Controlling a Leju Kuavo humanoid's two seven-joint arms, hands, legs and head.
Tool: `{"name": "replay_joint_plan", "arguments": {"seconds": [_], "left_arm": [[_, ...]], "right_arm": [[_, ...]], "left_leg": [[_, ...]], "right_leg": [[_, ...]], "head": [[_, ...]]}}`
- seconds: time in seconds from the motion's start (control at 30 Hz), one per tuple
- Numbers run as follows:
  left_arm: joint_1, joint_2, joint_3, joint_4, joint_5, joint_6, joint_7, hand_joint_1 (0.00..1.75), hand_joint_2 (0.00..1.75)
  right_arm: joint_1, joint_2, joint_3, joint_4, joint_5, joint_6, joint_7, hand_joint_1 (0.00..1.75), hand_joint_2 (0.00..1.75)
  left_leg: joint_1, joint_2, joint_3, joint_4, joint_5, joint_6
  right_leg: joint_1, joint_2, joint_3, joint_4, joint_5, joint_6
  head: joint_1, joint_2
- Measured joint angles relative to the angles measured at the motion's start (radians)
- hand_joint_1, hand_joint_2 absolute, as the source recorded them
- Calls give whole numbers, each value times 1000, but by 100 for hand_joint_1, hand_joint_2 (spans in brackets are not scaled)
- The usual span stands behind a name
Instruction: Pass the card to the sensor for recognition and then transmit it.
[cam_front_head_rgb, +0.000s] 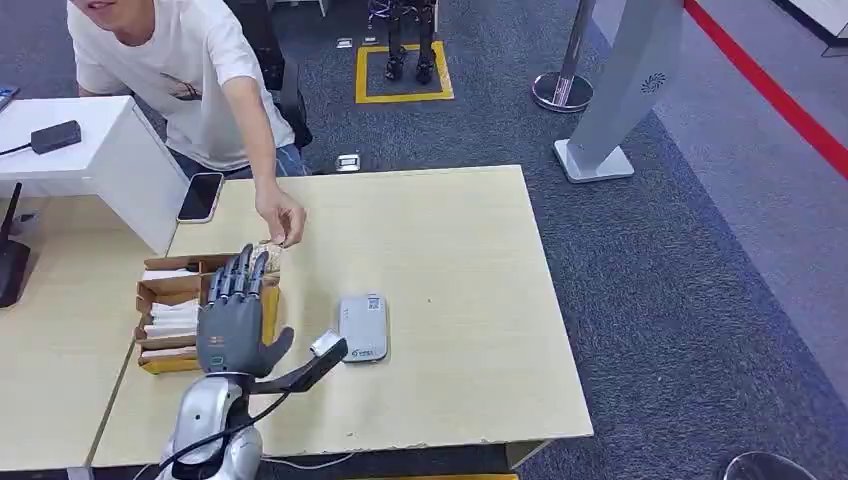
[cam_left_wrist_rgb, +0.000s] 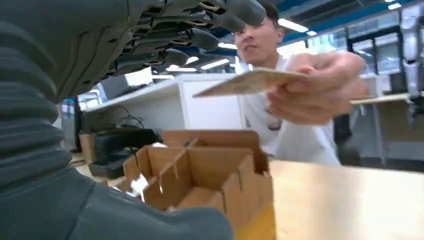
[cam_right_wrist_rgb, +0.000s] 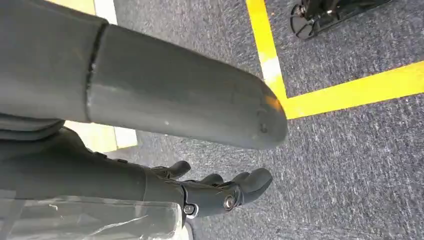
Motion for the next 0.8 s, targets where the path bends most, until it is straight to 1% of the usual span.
{"name": "replay_joint_plan", "arguments": {"seconds": [0.07, 0.2, 0.47, 0.53, 0.6, 0.63, 0.67, 0.7, 0.8], "left_arm": [[-19, 13, 1, 4, 0, -3, -5, 0, 175], [-29, 25, 1, 11, 0, -4, -13, 0, 175], [-34, 39, 0, 15, 0, -4, -13, 0, 175], [-37, 42, 0, 18, 0, -4, -9, 0, 175], [-41, 48, -4, 22, 0, -4, 9, 0, 175], [-44, 54, -8, 25, 0, -4, 16, 7, 175], [-47, 60, -12, 27, 0, -5, 24, 161, 175], [-51, 66, -18, 29, 0, -6, 32, 175, 175], [-60, 82, -24, 31, 0, -15, 41, 175, 175]], "right_arm": [[1, 0, 3, 0, 5, 0, 0, 0, 0], [3, -1, 7, 0, 8, 0, 0, 0, 0], [3, -1, 11, 0, 10, 0, 0, 0, 0], [3, -1, 12, 0, 12, 3, -2, 0, 0], [3, -1, 16, 0, 13, 9, -3, 0, 0], [3, -1, 16, 0, 14, 10, -3, 0, 0], [3, -1, 16, 0, 18, 11, -3, 0, 0], [3, -1, 17, 0, 24, 11, -3, 0, 0], [3, -1, 17, 0, 27, 16, -3, 0, 0]], "left_leg": [[0, 0, 0, 0, 0, 0], [0, 0, 0, 0, 0, 0], [0, 0, 0, 0, 0, 0], [0, 0, 0, 0, 0, 0], [0, 0, 0, 0, 0, 0], [0, 0, 0, 0, 0, 0], [0, 0, 0, 0, 0, 0], [0, 0, 0, 0, 0, 0], [0, 0, 0, 0, 0, 0]], "right_leg": [[0, 0, 0, 0, 0, 0], [0, 0, 0, 0, 0, 0], [0, 0, 0, 0, 0, 0], [0, 0, 0, 0, 0, 0], [0, 0, 0, 0, 0, 0], [0, 0, 0, 0, 0, 0], [0, 0, 0, 0, 0, 0], [0, 0, 0, 0, 0, 0], [0, 0, 0, 0, 1, 0]], "head": [[1, 0], [0, 0], [0, 0], [0, 0], [0, 0], [0, 0], [0, 0], [0, 0], [0, 0]]}}
